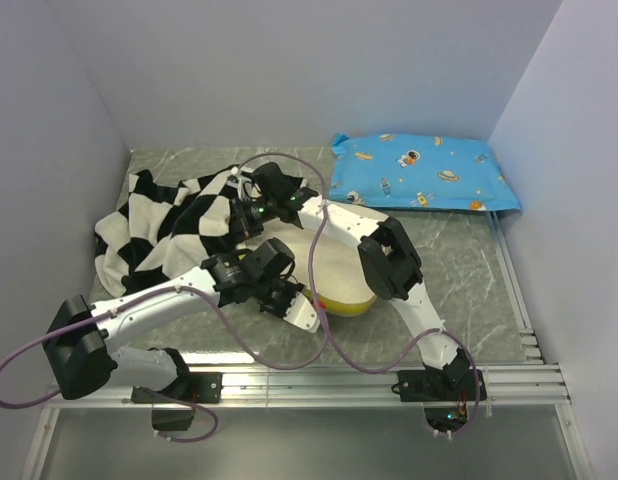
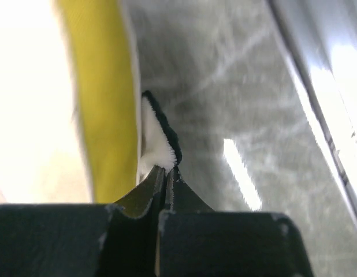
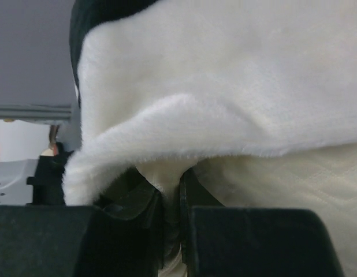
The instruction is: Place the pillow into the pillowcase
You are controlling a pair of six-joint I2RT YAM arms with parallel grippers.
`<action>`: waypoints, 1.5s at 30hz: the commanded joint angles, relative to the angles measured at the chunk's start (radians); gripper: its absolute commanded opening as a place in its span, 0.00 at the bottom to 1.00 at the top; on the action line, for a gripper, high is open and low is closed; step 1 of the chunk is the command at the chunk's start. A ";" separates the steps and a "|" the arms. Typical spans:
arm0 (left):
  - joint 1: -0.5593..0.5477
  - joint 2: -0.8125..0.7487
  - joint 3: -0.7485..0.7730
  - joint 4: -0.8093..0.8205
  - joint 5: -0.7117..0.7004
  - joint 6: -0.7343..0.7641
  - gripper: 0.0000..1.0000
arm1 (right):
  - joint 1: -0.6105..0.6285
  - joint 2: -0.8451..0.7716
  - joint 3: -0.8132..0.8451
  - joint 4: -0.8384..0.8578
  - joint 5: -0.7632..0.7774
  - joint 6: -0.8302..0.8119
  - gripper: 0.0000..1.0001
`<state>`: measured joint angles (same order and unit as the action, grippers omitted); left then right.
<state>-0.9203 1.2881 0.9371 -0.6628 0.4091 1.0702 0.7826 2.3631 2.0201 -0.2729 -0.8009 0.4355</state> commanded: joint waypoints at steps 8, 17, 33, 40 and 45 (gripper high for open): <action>-0.098 -0.127 -0.080 0.147 0.211 -0.272 0.00 | 0.015 -0.080 -0.374 0.401 -0.001 0.201 0.00; -0.132 -0.200 -0.009 0.160 0.227 -0.482 0.60 | 0.067 -0.096 -0.520 0.445 -0.020 0.215 0.00; 0.483 -0.274 0.302 0.365 0.226 -1.161 0.69 | -0.126 -0.553 -0.620 0.037 0.044 -0.130 0.65; 0.610 0.049 0.446 0.372 0.037 -1.142 0.67 | -0.262 -0.419 -0.396 -0.155 0.382 -0.329 0.67; 0.661 0.239 0.572 0.390 -0.035 -1.151 0.68 | -0.256 -0.210 -0.198 -0.209 0.332 -0.330 0.65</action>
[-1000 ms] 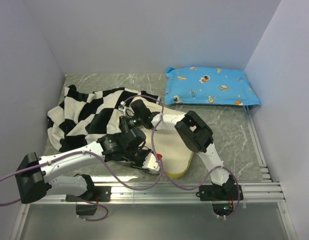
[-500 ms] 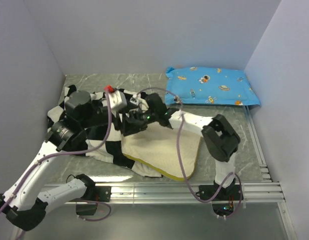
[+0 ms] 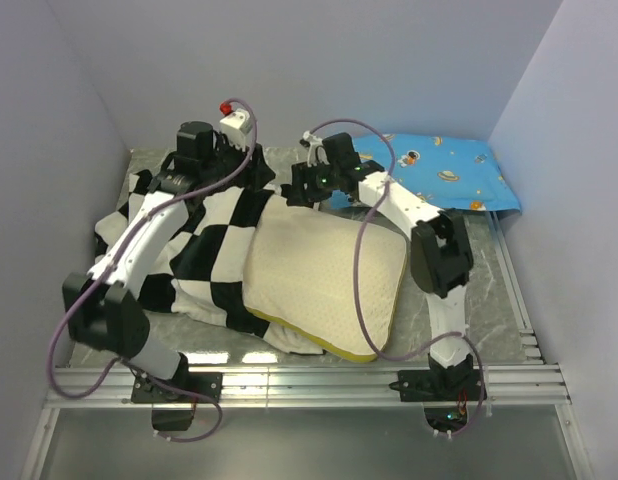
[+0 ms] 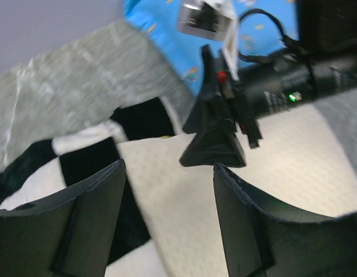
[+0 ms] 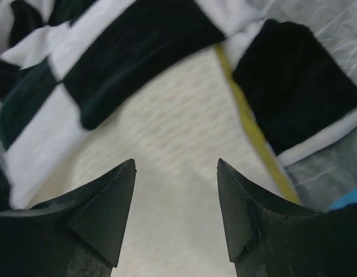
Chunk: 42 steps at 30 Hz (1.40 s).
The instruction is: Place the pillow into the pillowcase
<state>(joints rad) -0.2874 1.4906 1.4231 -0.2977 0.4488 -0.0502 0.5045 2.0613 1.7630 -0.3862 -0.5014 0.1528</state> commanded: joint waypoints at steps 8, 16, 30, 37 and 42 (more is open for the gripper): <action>0.073 0.217 0.209 -0.046 -0.119 -0.005 0.69 | 0.173 0.139 -0.091 0.030 -0.051 -0.094 0.54; 0.070 0.425 0.318 -0.132 -0.007 0.035 0.72 | 0.154 -0.108 -0.217 0.041 -0.037 -0.133 0.74; -0.015 0.560 0.270 -0.298 0.061 0.234 0.80 | -0.063 -0.211 -0.428 -0.157 -0.069 -0.226 0.89; -0.052 0.689 0.328 -0.235 -0.047 0.210 0.80 | -0.063 -0.087 -0.435 -0.123 -0.134 -0.199 0.84; -0.094 0.747 0.346 -0.233 -0.147 0.191 0.61 | -0.063 -0.067 -0.436 -0.091 -0.196 -0.177 0.31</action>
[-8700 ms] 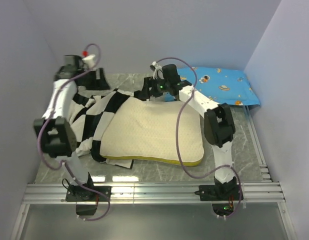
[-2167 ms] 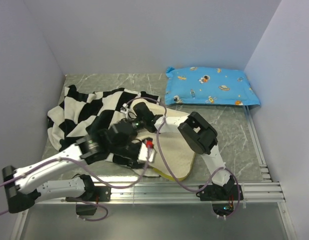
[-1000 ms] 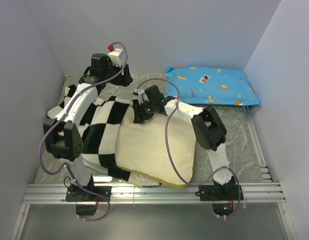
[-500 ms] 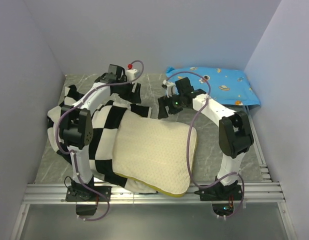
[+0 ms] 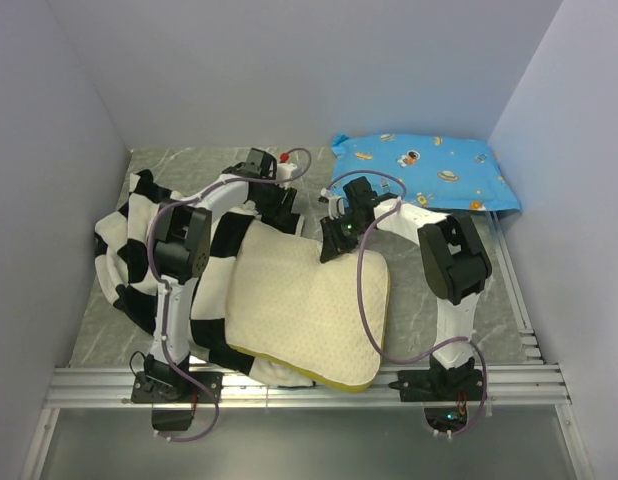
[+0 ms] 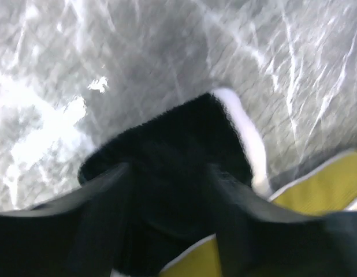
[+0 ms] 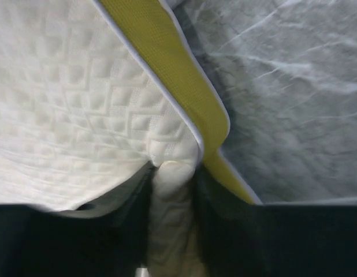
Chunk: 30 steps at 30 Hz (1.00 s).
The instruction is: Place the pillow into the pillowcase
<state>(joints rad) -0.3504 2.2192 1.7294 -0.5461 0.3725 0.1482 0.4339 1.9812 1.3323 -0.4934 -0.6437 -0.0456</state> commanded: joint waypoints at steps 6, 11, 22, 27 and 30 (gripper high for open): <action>-0.059 0.056 0.056 -0.015 0.172 -0.086 0.03 | 0.014 -0.045 -0.041 0.134 -0.079 0.099 0.00; -0.105 -0.009 0.038 0.147 0.364 -0.317 0.00 | 0.040 -0.110 -0.051 0.190 -0.068 0.151 0.00; -0.210 0.042 0.093 0.510 0.434 -0.755 0.00 | 0.072 -0.216 -0.093 0.283 -0.036 0.231 0.00; -0.184 0.089 0.067 0.614 0.408 -0.834 0.00 | 0.052 -0.242 -0.136 0.331 0.027 0.243 0.00; -0.122 0.061 0.053 0.595 0.424 -0.805 0.27 | 0.045 -0.245 -0.157 0.342 0.082 0.240 0.00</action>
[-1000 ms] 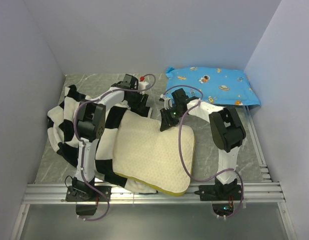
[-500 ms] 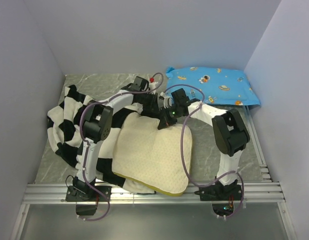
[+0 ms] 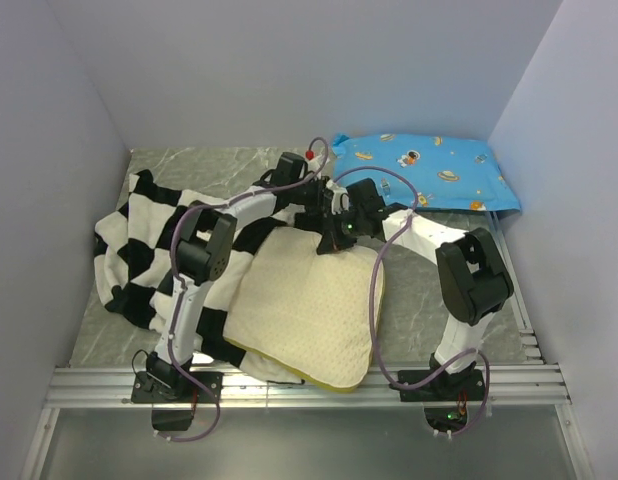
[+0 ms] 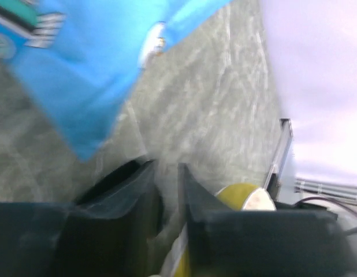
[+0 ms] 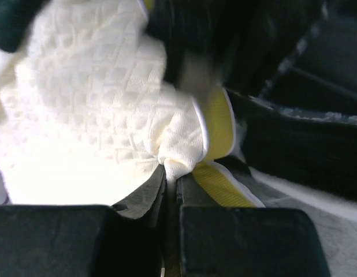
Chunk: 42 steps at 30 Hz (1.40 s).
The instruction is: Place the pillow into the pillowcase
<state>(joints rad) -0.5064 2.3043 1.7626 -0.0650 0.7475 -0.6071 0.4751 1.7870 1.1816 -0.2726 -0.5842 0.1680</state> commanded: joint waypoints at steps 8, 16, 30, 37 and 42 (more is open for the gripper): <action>0.127 -0.394 0.008 -0.473 -0.332 0.545 0.69 | -0.039 0.023 0.003 0.168 -0.015 0.067 0.00; 0.105 -0.643 -0.311 -0.624 -0.602 0.635 0.61 | -0.041 0.037 -0.010 0.220 -0.091 0.142 0.00; 0.074 -0.553 -0.405 -0.561 -0.744 0.613 0.41 | -0.050 0.061 0.004 0.233 -0.187 0.171 0.00; 0.072 -0.540 -0.365 -0.542 -0.744 0.622 0.28 | -0.052 0.066 -0.003 0.223 -0.195 0.156 0.00; 0.065 -0.511 -0.301 -0.553 -0.588 0.618 0.00 | -0.050 0.078 -0.005 0.254 -0.201 0.183 0.00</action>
<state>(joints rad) -0.4290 1.7821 1.3991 -0.6502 0.0494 0.0124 0.4210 1.8542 1.1656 -0.1013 -0.7265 0.3180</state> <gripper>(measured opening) 0.017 0.069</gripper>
